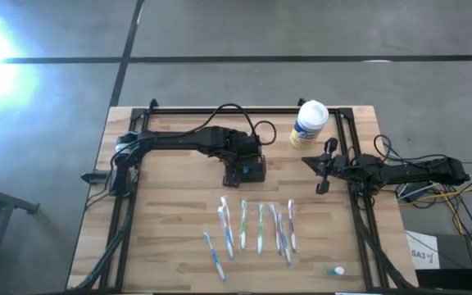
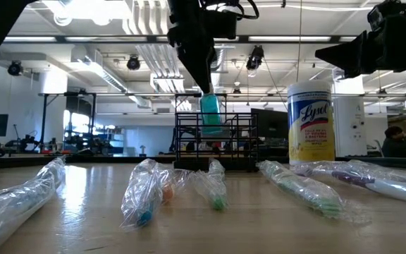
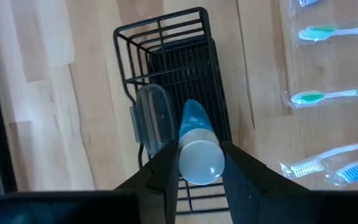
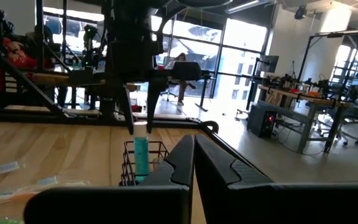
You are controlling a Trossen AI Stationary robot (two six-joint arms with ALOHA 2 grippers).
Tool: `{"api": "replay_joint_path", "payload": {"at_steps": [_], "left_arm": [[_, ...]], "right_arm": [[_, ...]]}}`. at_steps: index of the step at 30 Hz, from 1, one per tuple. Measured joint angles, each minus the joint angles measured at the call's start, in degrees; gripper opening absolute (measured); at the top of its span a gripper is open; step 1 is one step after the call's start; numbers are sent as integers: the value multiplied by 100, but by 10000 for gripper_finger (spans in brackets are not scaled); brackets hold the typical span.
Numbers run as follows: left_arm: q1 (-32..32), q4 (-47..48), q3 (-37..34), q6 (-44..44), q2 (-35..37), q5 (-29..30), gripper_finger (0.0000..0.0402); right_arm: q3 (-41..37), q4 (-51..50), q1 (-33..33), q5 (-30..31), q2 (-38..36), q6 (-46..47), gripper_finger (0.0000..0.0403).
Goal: Pick & Place toothbrushing station
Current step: Put the top mouthwash bottle into the black wire organizer
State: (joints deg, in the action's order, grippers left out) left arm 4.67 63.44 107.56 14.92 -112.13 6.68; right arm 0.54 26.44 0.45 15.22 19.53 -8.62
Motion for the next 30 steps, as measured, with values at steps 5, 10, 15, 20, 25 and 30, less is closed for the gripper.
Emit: {"api": "replay_joint_path", "payload": {"at_steps": [5,10,15,20,25,30], "left_arm": [[22,4,-4,130,-194,-9,96],[40,-26,5,202,-366,-9,96],[105,-37,-3,296,-476,-14,96],[149,-35,-10,300,-618,-179,96],[151,-49,-2,337,-712,-226,96],[157,-50,-2,352,-720,-251,96]], "right_arm": [[0,4,0,0,0,0,8],[0,4,0,-1,2,0,8],[0,2,0,-2,4,-39,8],[0,2,0,-2,11,-39,8],[0,0,0,-4,11,-39,8],[0,-2,2,-7,11,-39,8]]}}
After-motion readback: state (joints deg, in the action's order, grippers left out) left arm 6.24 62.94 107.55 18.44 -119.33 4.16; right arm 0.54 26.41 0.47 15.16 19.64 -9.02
